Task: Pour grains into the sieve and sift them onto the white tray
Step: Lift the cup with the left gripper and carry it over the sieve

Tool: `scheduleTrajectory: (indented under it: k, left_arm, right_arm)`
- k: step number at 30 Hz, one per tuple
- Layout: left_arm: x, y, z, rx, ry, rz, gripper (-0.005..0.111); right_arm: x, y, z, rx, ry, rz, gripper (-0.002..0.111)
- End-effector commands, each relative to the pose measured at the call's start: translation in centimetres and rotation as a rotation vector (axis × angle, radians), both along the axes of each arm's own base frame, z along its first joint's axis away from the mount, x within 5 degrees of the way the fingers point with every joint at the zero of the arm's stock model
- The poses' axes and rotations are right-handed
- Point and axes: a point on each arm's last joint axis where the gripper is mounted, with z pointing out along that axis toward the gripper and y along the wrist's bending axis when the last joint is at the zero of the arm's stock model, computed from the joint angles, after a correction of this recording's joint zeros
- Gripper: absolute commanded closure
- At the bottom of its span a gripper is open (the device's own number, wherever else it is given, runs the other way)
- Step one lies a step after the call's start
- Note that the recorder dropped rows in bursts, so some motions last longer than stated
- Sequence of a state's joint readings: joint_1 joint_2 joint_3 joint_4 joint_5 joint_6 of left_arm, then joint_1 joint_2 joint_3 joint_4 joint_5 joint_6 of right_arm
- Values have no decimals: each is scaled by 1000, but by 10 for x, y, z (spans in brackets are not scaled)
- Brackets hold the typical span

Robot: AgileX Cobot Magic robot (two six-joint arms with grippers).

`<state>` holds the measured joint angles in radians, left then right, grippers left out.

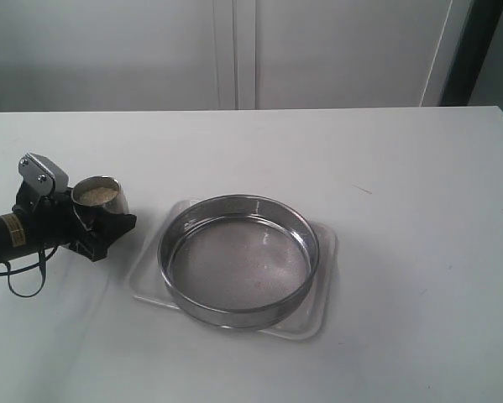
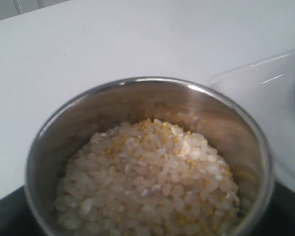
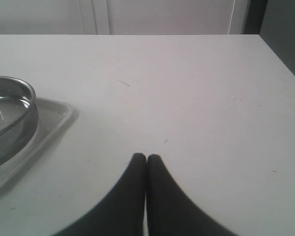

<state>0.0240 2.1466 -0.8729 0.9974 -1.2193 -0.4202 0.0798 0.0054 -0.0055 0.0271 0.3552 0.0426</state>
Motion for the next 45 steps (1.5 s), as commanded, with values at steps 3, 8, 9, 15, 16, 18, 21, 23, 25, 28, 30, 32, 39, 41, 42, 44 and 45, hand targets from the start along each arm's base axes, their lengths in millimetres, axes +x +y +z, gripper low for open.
scheduleTrajectory:
  k: [3,8,9,15,16,18,21,23,25,28,30,32,39,41,42,44,45]
  left_arm:
    - [1,0,11,-18,-12,3,107]
    - [1,-1,22,-16,-41,-7,107]
    - [1,-1,23,-13,-46,-14,107]
    - [-2,-4,35,-4,-67,-57,107]
    - [-2,-4,38,-11,-66,-57,107]
    - [-3,-4,42,-29,-55,-55,107]
    - [-4,-5,48,-41,-52,-64,107]
    - [-5,-6,52,-38,-54,-83,107]
    - [-7,-7,57,-55,-42,-85,107]
    - [-10,-7,66,-69,-38,-94,107]
    - [-12,-8,73,-79,-31,-106,107]
    - [-14,-9,79,-88,-25,-116,107]
    - [-26,-12,108,-117,5,-164,107]
    - [-29,-13,115,-110,9,-170,107]
    - [-30,-13,119,-106,10,-172,107]
    - [-33,-13,127,-107,8,-176,107]
    - [-37,-13,133,-99,6,-179,107]
  right_arm:
    - [0,0,0,-1,-13,1,108]
    - [0,0,0,-1,-13,1,108]
    - [0,0,0,-1,-13,1,108]
    - [0,0,0,-1,-13,1,108]
    - [0,0,0,-1,-13,1,108]
    - [0,0,0,-1,-13,1,108]
    - [0,0,0,-1,-13,1,108]
    - [0,0,0,-1,-13,1,108]
    - [0,0,0,-1,-13,1,108]
    - [0,0,0,-1,-13,1,108]
    - [0,0,0,-1,-13,1,108]
    - [0,0,0,-1,-13,1,108]
    - [0,0,0,-1,-13,1,108]
    - [0,0,0,-1,-13,1,108]
    - [0,0,0,-1,-13,1,108]
    - [0,0,0,-1,-13,1,108]
    - [0,0,0,-1,-13,1,108]
